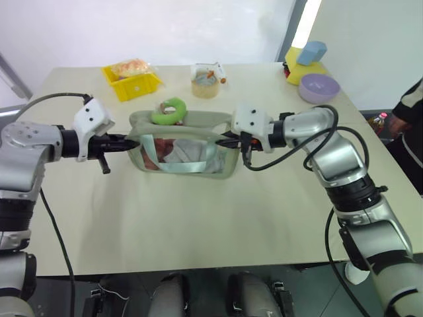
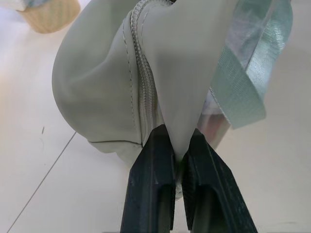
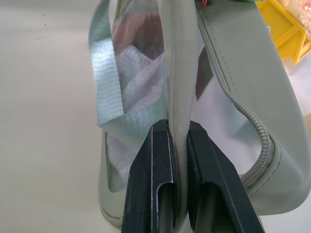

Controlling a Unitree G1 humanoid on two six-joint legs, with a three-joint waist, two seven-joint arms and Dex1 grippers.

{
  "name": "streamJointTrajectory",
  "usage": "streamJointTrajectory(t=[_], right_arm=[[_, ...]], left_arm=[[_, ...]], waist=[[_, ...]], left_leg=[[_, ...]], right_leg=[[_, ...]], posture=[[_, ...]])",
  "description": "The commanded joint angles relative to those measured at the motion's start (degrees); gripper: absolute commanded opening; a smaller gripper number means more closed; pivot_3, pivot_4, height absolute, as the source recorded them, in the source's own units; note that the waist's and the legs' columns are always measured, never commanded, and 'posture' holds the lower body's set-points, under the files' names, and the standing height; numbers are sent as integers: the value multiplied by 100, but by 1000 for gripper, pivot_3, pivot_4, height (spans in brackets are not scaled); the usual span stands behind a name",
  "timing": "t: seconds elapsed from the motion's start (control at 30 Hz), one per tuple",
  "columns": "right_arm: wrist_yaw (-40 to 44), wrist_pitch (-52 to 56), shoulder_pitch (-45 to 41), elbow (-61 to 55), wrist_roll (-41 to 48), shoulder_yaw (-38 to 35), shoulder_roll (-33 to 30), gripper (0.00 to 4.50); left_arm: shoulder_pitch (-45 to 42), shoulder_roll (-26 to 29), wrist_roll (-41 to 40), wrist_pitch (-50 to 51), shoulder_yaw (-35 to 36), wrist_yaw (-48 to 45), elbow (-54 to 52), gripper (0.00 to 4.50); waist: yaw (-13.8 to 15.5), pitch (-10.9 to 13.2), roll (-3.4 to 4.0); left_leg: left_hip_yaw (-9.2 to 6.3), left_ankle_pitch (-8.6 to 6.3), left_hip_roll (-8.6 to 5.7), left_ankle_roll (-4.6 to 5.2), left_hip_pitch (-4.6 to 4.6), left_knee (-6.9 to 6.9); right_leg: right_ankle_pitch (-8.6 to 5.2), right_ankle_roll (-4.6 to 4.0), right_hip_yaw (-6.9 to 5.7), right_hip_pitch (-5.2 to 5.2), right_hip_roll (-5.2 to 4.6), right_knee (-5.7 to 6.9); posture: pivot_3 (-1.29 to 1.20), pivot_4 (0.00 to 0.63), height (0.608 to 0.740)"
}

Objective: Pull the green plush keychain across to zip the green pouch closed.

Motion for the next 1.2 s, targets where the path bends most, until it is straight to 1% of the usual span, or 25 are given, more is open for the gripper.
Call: streamJointTrajectory(t=[0.03,0.1,0.13,0.23,0.3,0.37,0.47,0.57,0.7,0.87,0.97,1.07,1.1,1.13,1.17,1.2], right_arm=[[229,695,-393,-177,577,-316,77,808],[326,1054,-764,-57,819,-449,90,1546],[276,1169,-953,67,872,-506,125,2156],[313,1594,-1574,537,1255,-776,281,3613],[-205,1778,-2247,1456,1338,-1098,725,3613],[-644,1836,-2633,2175,1269,-1225,1071,3613],[-753,1577,-2828,2794,1161,-1101,1450,3613],[-1101,1301,-3086,3710,972,-1046,1909,3613],[-1026,1106,-3186,4315,824,-951,2128,3613],[-973,968,-3112,4545,642,-819,2229,3613],[-891,1087,-3135,4479,737,-949,2230,2793],[-730,1202,-3122,4320,768,-956,2177,1349],[-686,1250,-3108,4260,774,-957,2160,746],[-639,1308,-3080,4169,781,-953,2134,287],[-586,1414,-3037,4012,805,-954,2081,59],[-551,1501,-3003,3875,820,-962,2031,59]], left_arm=[[62,175,58,-168,52,-142,-217,0],[118,190,129,-258,25,-156,-212,0],[123,194,168,-306,13,-154,-188,0],[123,189,175,-341,38,-167,-151,0],[136,186,165,-349,58,-168,-151,0],[135,183,190,-383,49,-163,-127,0],[109,159,237,-423,23,-140,-89,0],[99,158,230,-383,27,-126,-168,0],[155,181,203,-315,69,-115,-296,0],[309,214,194,-246,140,-35,-467,0],[390,230,180,-221,185,-3,-531,0],[431,230,181,-229,203,9,-537,0],[432,226,193,-250,195,14,-520,0],[428,215,200,-259,186,26,-516,0],[394,182,203,-261,166,45,-503,0],[362,155,208,-274,145,55,-485,0]], waist=[[-9,0,0],[-9,1,2],[-9,2,3],[3,1,2],[-14,1,2],[-22,1,3],[-19,-1,0],[-26,-1,0],[-20,0,1],[-29,0,1],[-29,0,1],[-28,0,1],[-28,0,1],[-28,0,1],[-27,0,1],[-27,0,1]], left_leg=[[0,0,0,0,0,0],[1,0,0,0,0,-2],[2,0,1,0,0,-2],[1,0,1,0,0,-2],[2,0,1,1,-1,-2],[7,0,1,0,1,-3],[7,0,2,0,2,-9],[9,0,0,0,-3,-8],[6,0,1,0,-8,-9],[6,0,1,0,-9,-9],[5,0,1,0,-8,-9],[5,0,1,0,-9,-9],[5,0,1,0,-8,-9],[5,0,1,0,-8,-9],[4,0,1,0,-8,-9],[5,0,1,0,-8,-9]], right_leg=[[0,0,0,0,0,0],[0,0,0,-1,0,0],[0,0,0,-2,0,0],[0,0,0,-3,0,1],[0,0,0,-2,0,0],[0,-1,2,-4,0,2],[0,-1,1,-3,1,1],[1,0,2,-3,-3,1],[0,0,0,-7,-1,3],[1,0,1,-7,-3,2],[1,0,1,-7,-3,2],[1,0,1,-7,-3,3],[1,0,1,-7,-3,3],[1,0,1,-7,-3,2],[1,0,1,-7,-3,2],[1,0,1,-7,-3,3]], posture=[[0,150,739],[0,150,739],[0,150,739],[0,150,739],[0,150,739],[0,150,739],[0,150,739],[0,150,739],[0,150,739],[0,150,739],[0,150,739],[0,150,739],[0,150,739],[0,150,739],[0,150,739],[0,150,739]])
